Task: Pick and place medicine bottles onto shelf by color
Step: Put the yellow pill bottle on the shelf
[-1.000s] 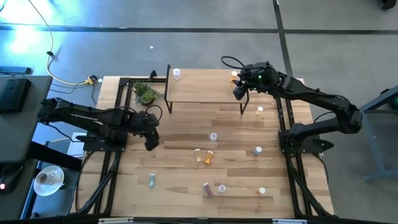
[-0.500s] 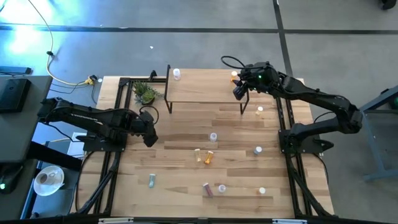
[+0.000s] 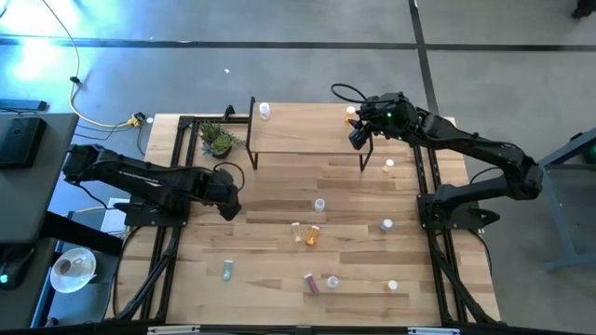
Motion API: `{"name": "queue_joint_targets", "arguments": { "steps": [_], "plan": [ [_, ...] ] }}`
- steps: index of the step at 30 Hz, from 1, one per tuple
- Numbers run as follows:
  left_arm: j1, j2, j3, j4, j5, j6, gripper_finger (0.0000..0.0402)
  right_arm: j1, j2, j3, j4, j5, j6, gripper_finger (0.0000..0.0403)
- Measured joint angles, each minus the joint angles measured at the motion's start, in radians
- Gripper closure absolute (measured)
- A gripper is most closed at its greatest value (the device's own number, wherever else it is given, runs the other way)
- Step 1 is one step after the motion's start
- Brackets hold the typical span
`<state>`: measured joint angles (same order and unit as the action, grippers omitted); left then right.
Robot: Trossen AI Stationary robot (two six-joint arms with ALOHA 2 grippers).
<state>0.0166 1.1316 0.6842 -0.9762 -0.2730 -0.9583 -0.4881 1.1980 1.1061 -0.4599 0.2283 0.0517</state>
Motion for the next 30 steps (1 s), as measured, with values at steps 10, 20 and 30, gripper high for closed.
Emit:
{"name": "queue_joint_targets", "arguments": {
  "steps": [10, 20, 30],
  "plan": [
    [0.003, 0.094, 0.0, 0.01, -0.016, -0.016, 0.0197, 0.0, 0.0, 0.0, 0.0, 0.0, 0.0, 0.0238],
    [0.003, 0.129, 0.0, 0.012, -0.027, -0.007, 0.0211, 0.0, 0.0, 0.0, 0.0, 0.0, 0.0, 0.0238],
    [0.003, 0.129, 0.0, 0.012, -0.027, 0.042, 0.0288, 0.0, 0.0, 0.0, 0.0, 0.0, 0.0, 0.0238]
  ]
}}
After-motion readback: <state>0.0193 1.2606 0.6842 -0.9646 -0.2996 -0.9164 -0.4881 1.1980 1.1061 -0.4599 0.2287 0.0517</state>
